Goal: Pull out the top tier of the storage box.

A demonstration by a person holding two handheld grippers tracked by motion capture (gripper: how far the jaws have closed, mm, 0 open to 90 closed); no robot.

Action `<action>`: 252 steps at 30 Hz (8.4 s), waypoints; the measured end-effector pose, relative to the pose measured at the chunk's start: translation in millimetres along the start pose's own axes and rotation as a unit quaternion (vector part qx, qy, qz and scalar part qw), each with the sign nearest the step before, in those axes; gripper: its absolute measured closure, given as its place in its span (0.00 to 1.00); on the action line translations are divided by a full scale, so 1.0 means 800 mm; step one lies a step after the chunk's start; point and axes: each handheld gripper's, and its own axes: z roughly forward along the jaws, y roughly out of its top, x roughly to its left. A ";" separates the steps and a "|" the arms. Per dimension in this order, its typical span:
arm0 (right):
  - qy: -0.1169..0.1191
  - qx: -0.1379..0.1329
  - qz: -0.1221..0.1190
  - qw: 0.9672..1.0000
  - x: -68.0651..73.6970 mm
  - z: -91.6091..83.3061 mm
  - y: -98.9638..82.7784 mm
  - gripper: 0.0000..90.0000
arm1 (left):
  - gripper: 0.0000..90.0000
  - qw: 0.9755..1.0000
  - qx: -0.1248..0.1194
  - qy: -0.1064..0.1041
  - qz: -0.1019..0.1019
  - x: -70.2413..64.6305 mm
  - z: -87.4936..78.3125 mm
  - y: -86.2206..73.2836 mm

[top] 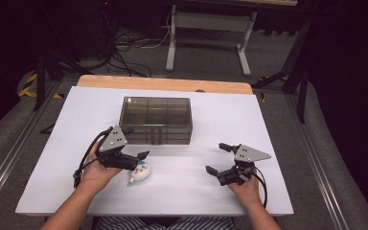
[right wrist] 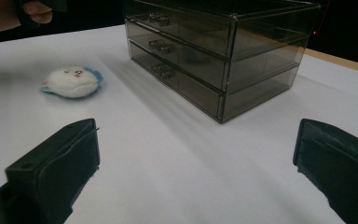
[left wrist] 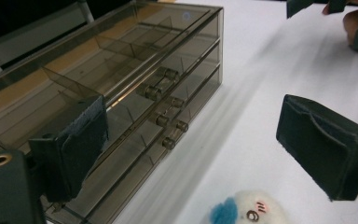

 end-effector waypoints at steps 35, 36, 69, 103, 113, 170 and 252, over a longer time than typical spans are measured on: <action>0.005 0.001 0.003 1.000 -0.001 0.001 0.000 0.01 | 0.21 0.966 0.021 0.099 0.237 -0.032 0.003 0.017; 0.005 0.001 0.003 1.000 -0.001 0.001 0.000 0.01 | 0.21 0.964 0.022 0.105 0.243 -0.033 0.004 0.017; 0.010 0.001 -0.001 1.000 0.001 0.002 0.000 0.01 | 0.26 0.874 0.075 0.286 0.387 -0.074 0.036 0.001; 0.012 0.001 0.000 1.000 0.000 0.002 0.000 0.02 | 0.43 0.809 0.124 0.380 0.431 -0.089 0.069 -0.009; 0.012 0.002 -0.001 1.000 0.000 0.002 0.000 0.02 | 0.48 0.819 0.132 0.376 0.412 -0.090 0.075 -0.008; 0.025 -0.001 0.001 1.000 0.000 0.002 -0.001 0.02 | 0.89 0.801 0.170 0.377 0.433 -0.091 0.116 -0.013; 0.028 0.000 -0.001 1.000 0.001 0.002 -0.001 0.02 | 0.28 0.995 -0.010 0.013 0.101 -0.044 0.020 0.038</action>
